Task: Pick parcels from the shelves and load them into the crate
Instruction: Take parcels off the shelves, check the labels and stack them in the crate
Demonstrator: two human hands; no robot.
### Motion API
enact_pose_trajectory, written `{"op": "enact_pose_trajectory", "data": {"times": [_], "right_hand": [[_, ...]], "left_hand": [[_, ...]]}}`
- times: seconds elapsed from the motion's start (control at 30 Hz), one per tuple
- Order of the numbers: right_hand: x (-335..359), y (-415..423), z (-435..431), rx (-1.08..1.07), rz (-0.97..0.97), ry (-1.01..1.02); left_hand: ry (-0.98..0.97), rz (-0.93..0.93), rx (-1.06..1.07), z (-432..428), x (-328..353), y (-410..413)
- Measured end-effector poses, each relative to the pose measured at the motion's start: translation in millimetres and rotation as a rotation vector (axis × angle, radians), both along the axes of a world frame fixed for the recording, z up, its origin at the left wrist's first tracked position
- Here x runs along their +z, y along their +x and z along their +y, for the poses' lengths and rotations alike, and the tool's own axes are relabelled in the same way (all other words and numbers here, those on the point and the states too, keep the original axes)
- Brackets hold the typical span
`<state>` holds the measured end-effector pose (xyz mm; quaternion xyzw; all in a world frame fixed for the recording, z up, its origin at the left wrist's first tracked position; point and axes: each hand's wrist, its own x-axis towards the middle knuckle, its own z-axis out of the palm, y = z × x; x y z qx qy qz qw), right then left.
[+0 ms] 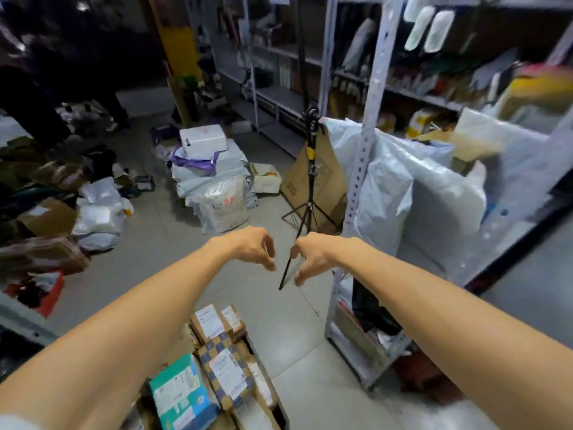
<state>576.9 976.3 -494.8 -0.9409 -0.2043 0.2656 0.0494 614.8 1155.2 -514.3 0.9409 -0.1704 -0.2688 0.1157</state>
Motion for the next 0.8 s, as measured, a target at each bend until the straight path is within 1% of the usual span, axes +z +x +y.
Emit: {"op": "enact_pose_trajectory", "data": {"times": [0.07, 0.13, 0.3, 0.43, 0.6, 0.7, 0.8], "right_hand": [[-0.2, -23.0, -32.4, -0.084, 0.013, -0.007], [0.0, -47.3, -64.1, -0.161, 0.019, -0.011], [10.0, -102.1, -143.0, -0.374, 0.023, -0.021], [23.7, -155.7, -209.4, -0.55, -0.032, -0.008], [36.1, -249.5, -284.3, -0.805, -0.1, -0.024], [40.5, -311.7, -318.8, -0.955, -0.144, -0.043], [42.7, -375.2, -344.7, -1.122, -0.172, -0.087]], "left_hand": [[0.049, -0.038, -0.118, -36.4, 6.5, -1.8], [0.054, -0.057, -0.22, -71.7, 11.9, -7.1], [0.015, -0.018, -0.444, -157.3, 15.5, -37.2], [-0.05, -0.013, -0.588, -227.9, 18.1, -69.2], [-0.225, 0.009, -0.735, -331.0, 35.8, -131.7], [-0.236, -0.024, -0.881, -387.3, 48.7, -179.9], [-0.199, -0.047, -1.027, -431.6, 59.2, -228.9]]}}
